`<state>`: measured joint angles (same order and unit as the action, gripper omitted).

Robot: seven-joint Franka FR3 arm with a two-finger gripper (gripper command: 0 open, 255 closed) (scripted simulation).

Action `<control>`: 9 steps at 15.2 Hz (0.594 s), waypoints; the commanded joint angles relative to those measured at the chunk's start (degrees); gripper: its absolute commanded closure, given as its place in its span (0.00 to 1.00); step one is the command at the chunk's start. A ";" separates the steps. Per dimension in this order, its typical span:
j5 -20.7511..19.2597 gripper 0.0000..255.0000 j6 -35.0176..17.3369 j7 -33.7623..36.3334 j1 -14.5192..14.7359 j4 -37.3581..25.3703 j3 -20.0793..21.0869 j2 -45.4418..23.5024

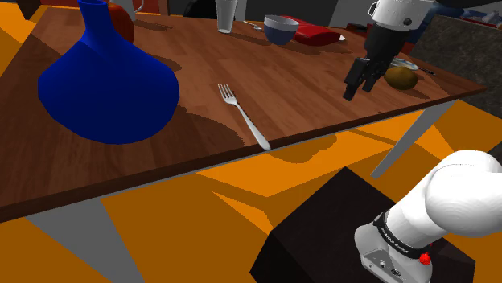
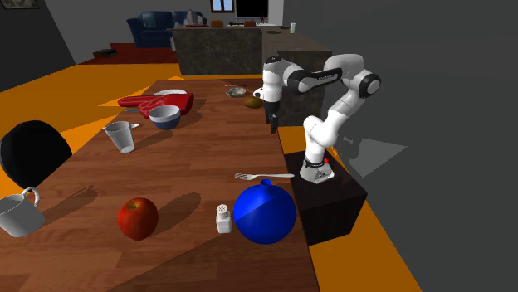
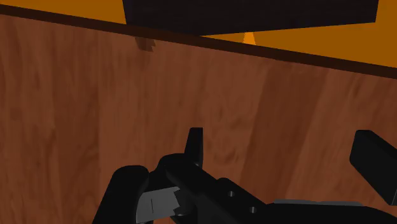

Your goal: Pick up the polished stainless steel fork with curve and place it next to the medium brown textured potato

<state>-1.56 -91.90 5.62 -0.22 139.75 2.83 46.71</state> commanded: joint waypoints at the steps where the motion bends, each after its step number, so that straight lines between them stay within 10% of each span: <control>1: 0.00 0.00 0.00 0.00 0.00 0.00 0.00 0.00; 9: 6.17 0.00 -5.72 11.90 1.89 -5.98 8.86 -9.87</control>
<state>3.89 -96.81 15.80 1.49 134.97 10.44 38.53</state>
